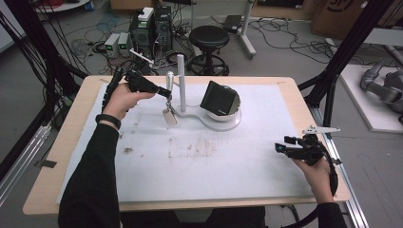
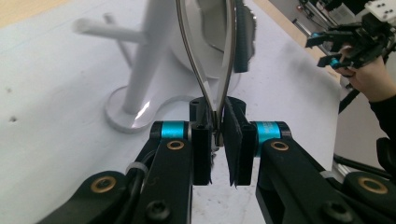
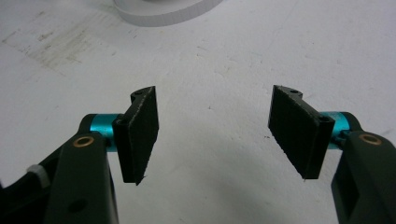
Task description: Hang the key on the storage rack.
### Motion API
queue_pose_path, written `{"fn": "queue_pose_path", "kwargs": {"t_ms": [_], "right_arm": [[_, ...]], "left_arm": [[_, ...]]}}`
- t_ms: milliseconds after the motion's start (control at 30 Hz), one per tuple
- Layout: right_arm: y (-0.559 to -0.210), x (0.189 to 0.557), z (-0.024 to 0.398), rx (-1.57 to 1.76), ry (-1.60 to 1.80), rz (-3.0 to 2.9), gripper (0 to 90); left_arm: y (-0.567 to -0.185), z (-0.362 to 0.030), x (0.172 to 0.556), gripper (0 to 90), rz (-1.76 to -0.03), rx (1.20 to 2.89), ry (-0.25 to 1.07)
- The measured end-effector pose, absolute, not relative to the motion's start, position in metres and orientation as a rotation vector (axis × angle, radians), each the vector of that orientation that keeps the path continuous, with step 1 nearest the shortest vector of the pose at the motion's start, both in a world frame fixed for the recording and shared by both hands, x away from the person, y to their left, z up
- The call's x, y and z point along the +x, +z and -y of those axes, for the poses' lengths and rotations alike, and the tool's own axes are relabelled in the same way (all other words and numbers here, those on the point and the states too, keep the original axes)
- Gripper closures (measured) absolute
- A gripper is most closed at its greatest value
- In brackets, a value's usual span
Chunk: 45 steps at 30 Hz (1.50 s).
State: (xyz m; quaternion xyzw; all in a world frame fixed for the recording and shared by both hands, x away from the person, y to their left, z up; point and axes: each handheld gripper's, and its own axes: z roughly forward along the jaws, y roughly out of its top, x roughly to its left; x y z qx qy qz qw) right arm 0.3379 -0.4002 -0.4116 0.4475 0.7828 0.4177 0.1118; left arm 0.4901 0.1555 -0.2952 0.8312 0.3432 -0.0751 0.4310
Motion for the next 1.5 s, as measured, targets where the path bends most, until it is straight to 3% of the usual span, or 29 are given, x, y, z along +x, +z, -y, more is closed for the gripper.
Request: {"fn": "queue_pose_path", "kwargs": {"t_ms": [333, 1500], "right_arm": [[-0.412, 0.34, 0.395, 1.301, 1.218, -2.314, 34.3], [-0.414, 0.342, 0.392, 1.291, 1.219, -2.33, 33.7]], "left_arm": [[-0.281, -0.143, 0.468, 81.4, -0.825, 2.093, -0.075], [-0.269, -0.096, 0.456, 81.3, -1.025, 2.223, 0.299]]}}
